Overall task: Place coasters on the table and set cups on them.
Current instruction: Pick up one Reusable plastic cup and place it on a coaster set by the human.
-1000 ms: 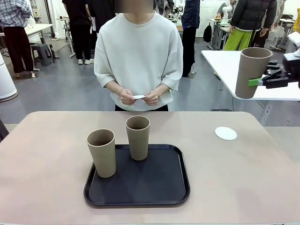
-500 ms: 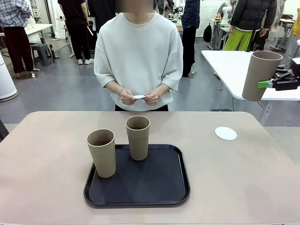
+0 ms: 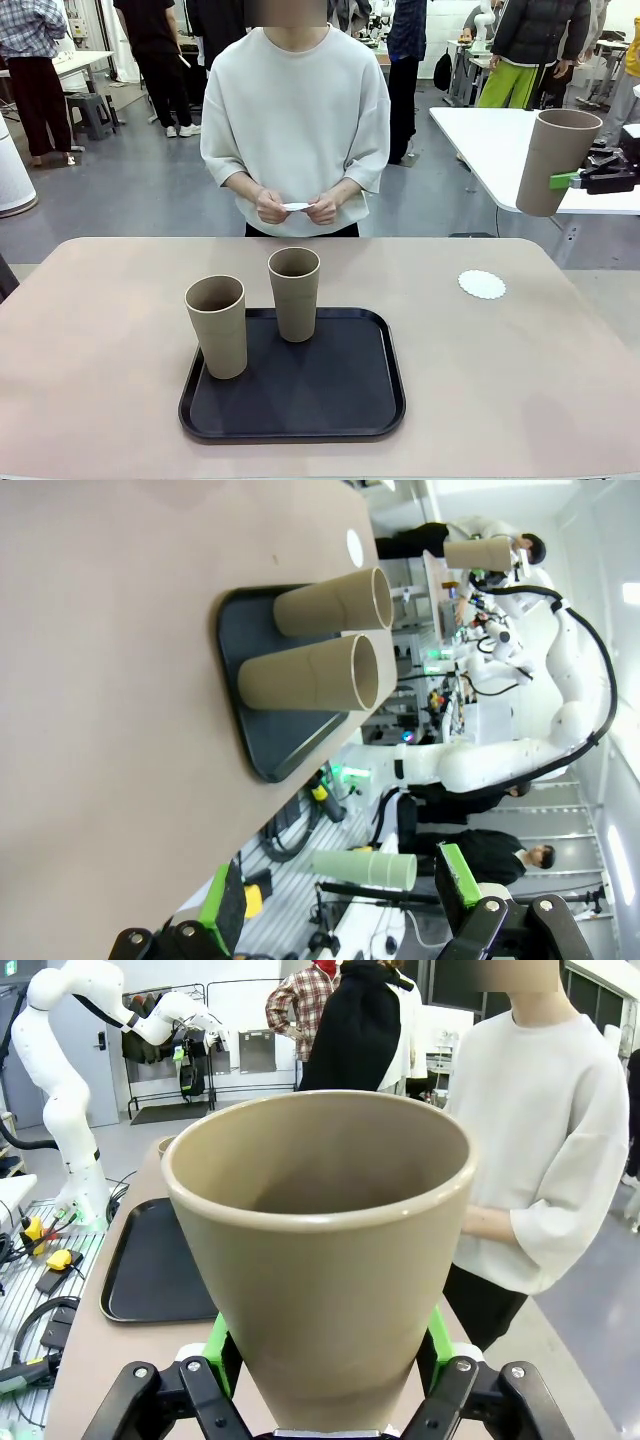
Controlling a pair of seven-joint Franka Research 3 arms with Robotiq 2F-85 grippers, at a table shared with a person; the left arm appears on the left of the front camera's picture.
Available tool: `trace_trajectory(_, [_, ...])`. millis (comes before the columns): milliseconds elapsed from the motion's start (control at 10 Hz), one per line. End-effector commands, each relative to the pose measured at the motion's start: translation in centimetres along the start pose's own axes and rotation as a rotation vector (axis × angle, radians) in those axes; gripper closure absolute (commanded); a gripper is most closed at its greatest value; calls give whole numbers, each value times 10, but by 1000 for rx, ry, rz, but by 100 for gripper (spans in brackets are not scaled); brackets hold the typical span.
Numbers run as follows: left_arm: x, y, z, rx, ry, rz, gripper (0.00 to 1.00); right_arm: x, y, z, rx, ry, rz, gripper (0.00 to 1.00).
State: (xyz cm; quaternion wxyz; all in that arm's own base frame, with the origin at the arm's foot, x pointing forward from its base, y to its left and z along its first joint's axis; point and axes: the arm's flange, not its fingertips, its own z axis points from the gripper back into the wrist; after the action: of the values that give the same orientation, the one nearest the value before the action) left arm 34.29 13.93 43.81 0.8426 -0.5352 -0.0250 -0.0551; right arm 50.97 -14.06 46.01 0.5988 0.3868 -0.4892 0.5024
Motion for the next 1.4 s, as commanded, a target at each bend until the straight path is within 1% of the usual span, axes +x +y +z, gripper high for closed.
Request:
trace_trajectory(0, [-1, 0, 2, -12, 1, -15, 0, 0, 0, 0, 0, 0, 0, 17])
trace_trajectory(100, [-1, 0, 2, -12, 1, -15, 0, -10, -17, -9, 30, 14, 13, 17])
trace_trajectory(200, [-1, 0, 2, -12, 1, -15, 0, -24, -29, -15, 69, 13, -17, 17])
trace_trajectory(500, [-1, 0, 2, -12, 1, -15, 0, -61, -49, -25, 115, -3, -21, 17])
trace_trajectory(900, [-1, 0, 2, -12, 1, -15, 0, -98, -57, -33, 153, 7, -71, 17])
trace_trajectory(1100, [-1, 0, 2, -12, 1, -15, 0, -116, -58, -42, 158, 9, -48, 17])
trace_trajectory(1300, [-1, 0, 2, -12, 1, -15, 0, -130, -59, -51, 157, -26, -23, 17])
